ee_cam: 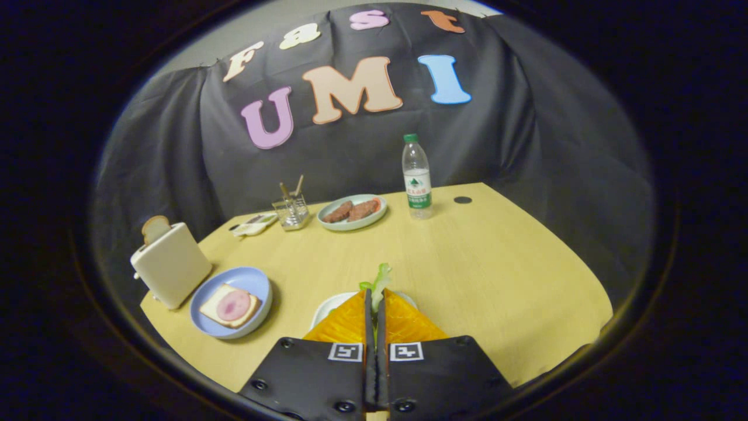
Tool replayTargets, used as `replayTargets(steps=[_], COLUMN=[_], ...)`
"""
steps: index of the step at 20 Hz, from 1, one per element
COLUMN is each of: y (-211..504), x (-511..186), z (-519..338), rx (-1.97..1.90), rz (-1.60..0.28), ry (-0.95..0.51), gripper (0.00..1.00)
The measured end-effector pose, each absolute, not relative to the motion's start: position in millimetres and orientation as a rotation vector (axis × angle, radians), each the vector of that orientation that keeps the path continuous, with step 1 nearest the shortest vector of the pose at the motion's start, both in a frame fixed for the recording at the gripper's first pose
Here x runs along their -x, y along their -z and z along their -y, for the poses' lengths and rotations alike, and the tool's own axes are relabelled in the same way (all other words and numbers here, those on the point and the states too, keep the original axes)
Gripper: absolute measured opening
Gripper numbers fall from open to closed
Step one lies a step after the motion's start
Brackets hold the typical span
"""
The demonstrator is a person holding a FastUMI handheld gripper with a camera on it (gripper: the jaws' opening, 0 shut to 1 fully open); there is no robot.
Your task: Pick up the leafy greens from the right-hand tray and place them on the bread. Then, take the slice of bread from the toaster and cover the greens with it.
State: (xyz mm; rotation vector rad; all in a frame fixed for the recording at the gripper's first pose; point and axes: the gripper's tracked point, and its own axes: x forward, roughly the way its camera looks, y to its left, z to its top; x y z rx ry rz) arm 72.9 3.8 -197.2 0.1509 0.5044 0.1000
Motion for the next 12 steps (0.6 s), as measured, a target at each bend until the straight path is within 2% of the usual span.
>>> replayTargets(steps=[3, 7, 12], y=[175, 148, 138], x=[-75, -69, -60], z=[-37, -104, -194], rx=[-0.173, -0.213, -0.333], rz=[-0.449, -0.397, -0.415], ry=[-0.165, -0.326, -0.51], gripper=[0.03, 0.03, 0.03])
